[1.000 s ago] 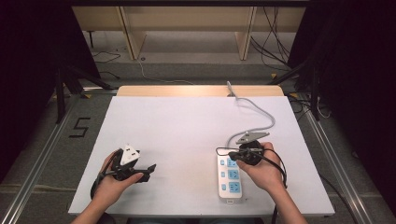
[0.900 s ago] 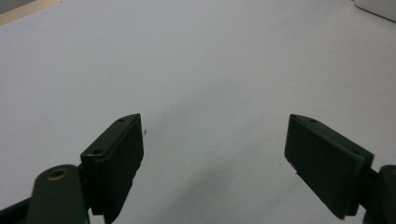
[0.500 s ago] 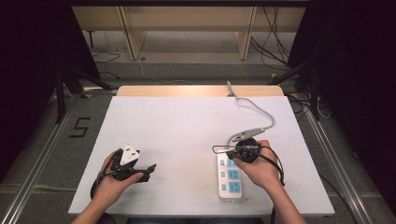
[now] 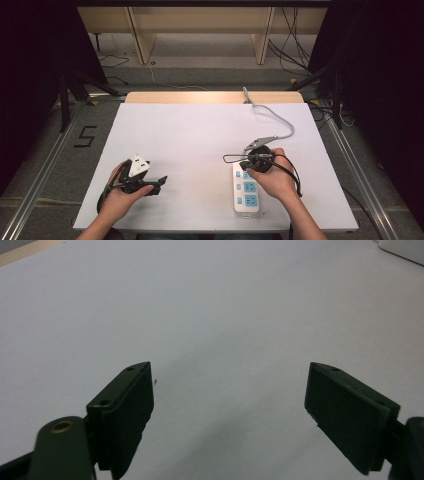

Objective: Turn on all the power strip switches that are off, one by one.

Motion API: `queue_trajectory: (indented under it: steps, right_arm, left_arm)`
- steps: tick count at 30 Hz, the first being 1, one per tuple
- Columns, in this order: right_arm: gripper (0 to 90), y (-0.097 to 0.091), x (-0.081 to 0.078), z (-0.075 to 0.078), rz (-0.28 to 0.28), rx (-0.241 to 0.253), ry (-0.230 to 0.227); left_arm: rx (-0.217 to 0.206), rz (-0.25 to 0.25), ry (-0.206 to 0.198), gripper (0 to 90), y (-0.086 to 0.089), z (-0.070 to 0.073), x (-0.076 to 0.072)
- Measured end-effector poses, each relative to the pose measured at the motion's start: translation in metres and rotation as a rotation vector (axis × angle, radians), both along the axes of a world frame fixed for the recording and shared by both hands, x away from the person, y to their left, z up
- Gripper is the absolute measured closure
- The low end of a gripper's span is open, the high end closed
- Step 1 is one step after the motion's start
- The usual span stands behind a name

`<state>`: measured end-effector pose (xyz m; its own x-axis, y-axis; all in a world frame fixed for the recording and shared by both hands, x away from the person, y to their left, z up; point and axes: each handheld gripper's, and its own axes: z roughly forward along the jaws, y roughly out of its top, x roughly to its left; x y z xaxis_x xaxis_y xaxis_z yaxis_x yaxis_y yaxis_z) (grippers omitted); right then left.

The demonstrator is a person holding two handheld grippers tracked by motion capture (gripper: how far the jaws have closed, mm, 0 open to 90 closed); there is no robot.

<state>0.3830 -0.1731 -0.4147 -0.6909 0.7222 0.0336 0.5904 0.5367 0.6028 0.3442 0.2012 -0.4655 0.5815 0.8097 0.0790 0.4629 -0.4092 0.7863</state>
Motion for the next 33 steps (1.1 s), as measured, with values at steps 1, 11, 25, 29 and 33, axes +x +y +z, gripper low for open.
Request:
queue_trajectory:
  steps: [1, 11, 25, 29, 33]
  right_arm:
    - [90.0, 0.001, 0.000, 0.000, 0.002, -0.003, 0.003]
    - [90.0, 0.005, 0.004, -0.002, 0.003, -0.016, 0.020]
    - [90.0, 0.011, 0.008, -0.006, 0.011, -0.041, 0.060]
    - [90.0, 0.012, 0.008, -0.006, 0.008, -0.043, 0.069]
    - [90.0, 0.012, 0.009, -0.006, 0.006, -0.046, 0.076]
  left_arm:
    - [0.001, 0.000, 0.000, 19.7, 0.000, 0.000, 0.000]
    - [0.002, -0.002, 0.000, 19.7, 0.000, 0.000, 0.000]
    - [0.001, -0.003, -0.001, 19.8, 0.000, -0.001, 0.000]
    - [0.002, -0.004, 0.000, 19.8, 0.000, 0.000, 0.000]
    - [0.002, -0.003, -0.002, 19.8, 0.000, -0.001, 0.000]
